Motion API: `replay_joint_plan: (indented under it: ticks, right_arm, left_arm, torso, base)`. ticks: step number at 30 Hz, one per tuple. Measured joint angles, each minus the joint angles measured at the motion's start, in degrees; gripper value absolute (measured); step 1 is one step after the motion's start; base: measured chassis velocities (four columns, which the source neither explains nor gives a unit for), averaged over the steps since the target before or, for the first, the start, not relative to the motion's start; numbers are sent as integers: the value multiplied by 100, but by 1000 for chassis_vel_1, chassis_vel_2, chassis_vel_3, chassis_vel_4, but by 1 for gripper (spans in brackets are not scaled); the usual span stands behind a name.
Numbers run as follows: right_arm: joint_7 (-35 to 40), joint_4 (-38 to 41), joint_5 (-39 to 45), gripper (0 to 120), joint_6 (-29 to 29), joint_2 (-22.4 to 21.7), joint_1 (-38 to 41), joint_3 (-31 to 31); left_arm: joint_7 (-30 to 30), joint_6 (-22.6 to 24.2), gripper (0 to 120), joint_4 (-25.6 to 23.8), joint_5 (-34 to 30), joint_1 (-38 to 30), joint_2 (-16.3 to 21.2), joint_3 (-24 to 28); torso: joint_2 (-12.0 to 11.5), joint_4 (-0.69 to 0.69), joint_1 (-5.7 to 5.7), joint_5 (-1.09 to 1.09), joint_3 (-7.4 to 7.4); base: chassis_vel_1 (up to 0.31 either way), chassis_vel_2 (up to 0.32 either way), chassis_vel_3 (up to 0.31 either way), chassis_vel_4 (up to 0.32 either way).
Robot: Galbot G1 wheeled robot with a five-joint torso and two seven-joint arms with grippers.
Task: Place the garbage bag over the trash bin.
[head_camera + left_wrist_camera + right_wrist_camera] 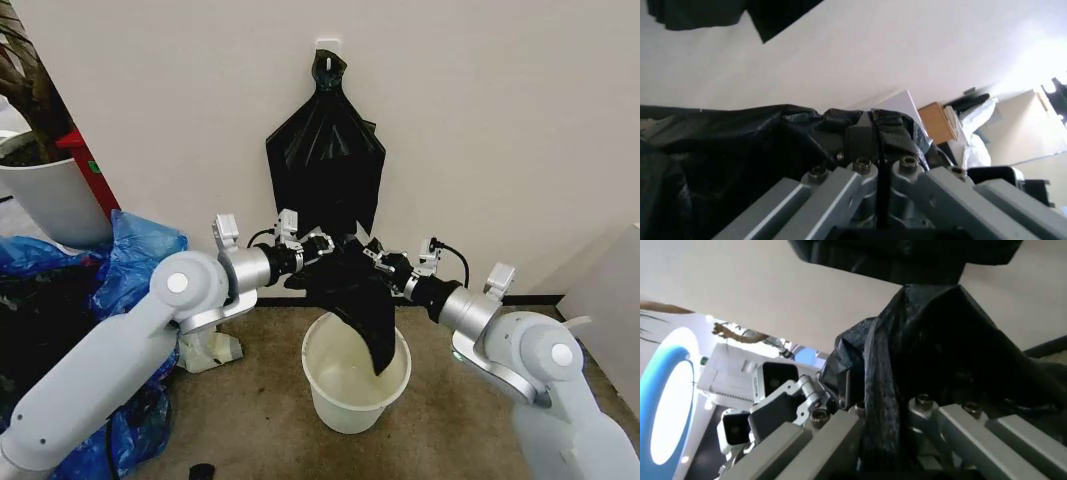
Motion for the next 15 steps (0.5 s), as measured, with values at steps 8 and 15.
replay_joint_plan:
  ticks: [8,15]
  right_arm:
    - [347,375,187,0,24,-165,-81,199]
    - [1364,1061,864,0,55,-273,-180,520]
  left_arm:
    - [-46,-145,0,-238,103,160,-27,-2]
    - [-401,-339,0,-650,-260,147,3,2]
  torso:
    - [0,-1,0,0,0]
    - [0,-1,0,1,0]
  base:
    - [0,0,0,0]
    - [0,0,0,0]
